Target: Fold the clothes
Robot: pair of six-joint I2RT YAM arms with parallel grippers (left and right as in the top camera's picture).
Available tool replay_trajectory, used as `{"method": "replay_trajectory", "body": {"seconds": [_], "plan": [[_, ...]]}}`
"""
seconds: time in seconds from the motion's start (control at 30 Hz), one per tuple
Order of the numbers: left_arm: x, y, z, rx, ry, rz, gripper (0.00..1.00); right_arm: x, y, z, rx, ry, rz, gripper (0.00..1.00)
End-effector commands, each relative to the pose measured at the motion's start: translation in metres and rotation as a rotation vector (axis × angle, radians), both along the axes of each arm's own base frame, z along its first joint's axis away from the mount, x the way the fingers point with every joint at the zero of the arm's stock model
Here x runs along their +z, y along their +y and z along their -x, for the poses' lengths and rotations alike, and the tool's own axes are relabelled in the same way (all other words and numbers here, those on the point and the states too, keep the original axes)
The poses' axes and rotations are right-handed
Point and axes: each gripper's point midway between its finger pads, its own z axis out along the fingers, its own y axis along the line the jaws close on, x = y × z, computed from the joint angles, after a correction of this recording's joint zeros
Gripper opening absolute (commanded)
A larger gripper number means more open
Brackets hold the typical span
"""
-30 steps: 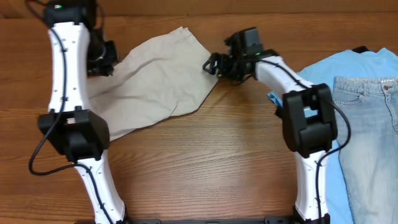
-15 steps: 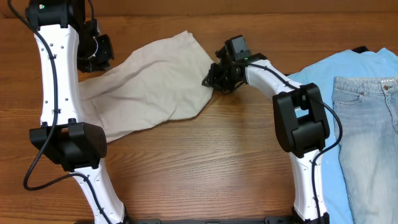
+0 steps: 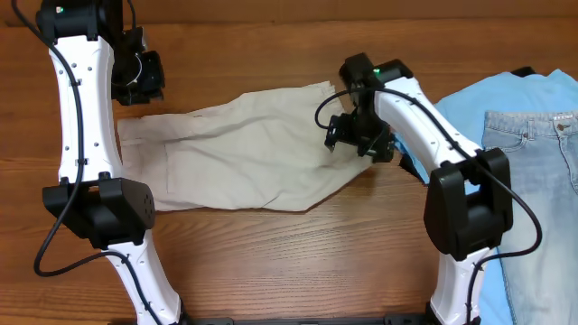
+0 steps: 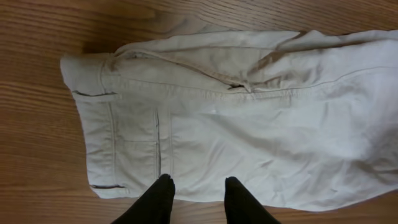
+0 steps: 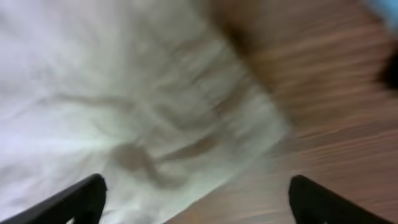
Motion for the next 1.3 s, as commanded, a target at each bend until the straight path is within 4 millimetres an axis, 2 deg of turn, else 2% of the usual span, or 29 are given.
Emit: {"method": "replay_trajectory", "body": {"seconds": [0.0, 0.07, 0.2, 0.27, 0.3, 0.4, 0.5, 0.6, 0.73, 0.8, 0.87, 0.93, 1.07, 1.23, 1.27], "plan": [[0.006, 0.011, 0.008, 0.007, 0.001, -0.056, 0.38, 0.004, -0.034, -0.034, -0.014, -0.135, 0.094, 1.0], [-0.001, 0.019, 0.013, 0.038, 0.034, -0.077, 0.4, 0.007, -0.022, -0.059, 0.081, -0.222, -0.02, 0.99], [-0.025, 0.047, 0.024, 0.141, 0.115, -0.132, 0.43, 0.026, 0.007, -0.105, 0.256, -0.428, -0.259, 0.94], [-0.041, 0.06, 0.03, 0.202, 0.151, -0.122, 0.43, 0.034, 0.008, -0.122, 0.264, -0.502, -0.283, 0.79], [-0.049, 0.067, 0.033, 0.237, 0.167, -0.118, 0.42, 0.038, 0.007, -0.13, 0.263, -0.539, -0.284, 0.76], [-0.074, 0.09, 0.042, 0.332, 0.202, -0.08, 0.43, 0.046, 0.009, -0.147, 0.268, -0.616, -0.289, 0.8], [-0.094, 0.096, 0.04, 0.343, 0.17, 0.075, 0.45, 0.048, 0.011, -0.157, 0.273, -0.661, -0.292, 0.87], [-0.1, 0.098, 0.023, 0.306, 0.067, 0.209, 0.52, 0.041, 0.013, -0.164, 0.275, -0.673, -0.293, 0.91], [-0.103, 0.116, 0.009, 0.28, -0.027, 0.196, 0.56, 0.012, 0.013, -0.165, 0.27, -0.628, -0.291, 0.93], [-0.101, 0.116, 0.001, 0.221, -0.073, 0.192, 0.57, -0.002, 0.015, -0.163, 0.276, -0.601, -0.305, 0.93], [-0.099, 0.107, -0.01, 0.112, -0.135, 0.217, 0.58, -0.013, 0.022, -0.16, 0.313, -0.581, -0.346, 0.93], [-0.101, 0.094, -0.019, 0.01, -0.185, 0.244, 0.64, -0.02, 0.026, -0.158, 0.333, -0.568, -0.366, 0.93], [-0.116, 0.091, -0.018, -0.039, -0.177, 0.228, 0.73, -0.02, 0.026, -0.159, 0.334, -0.571, -0.366, 0.95], [-0.143, 0.102, -0.006, -0.027, -0.112, 0.17, 0.72, -0.021, 0.025, -0.158, 0.333, -0.569, -0.365, 0.97], [-0.146, 0.102, -0.005, -0.039, -0.107, 0.171, 0.68, -0.021, 0.025, -0.158, 0.333, -0.569, -0.365, 0.97]]}}
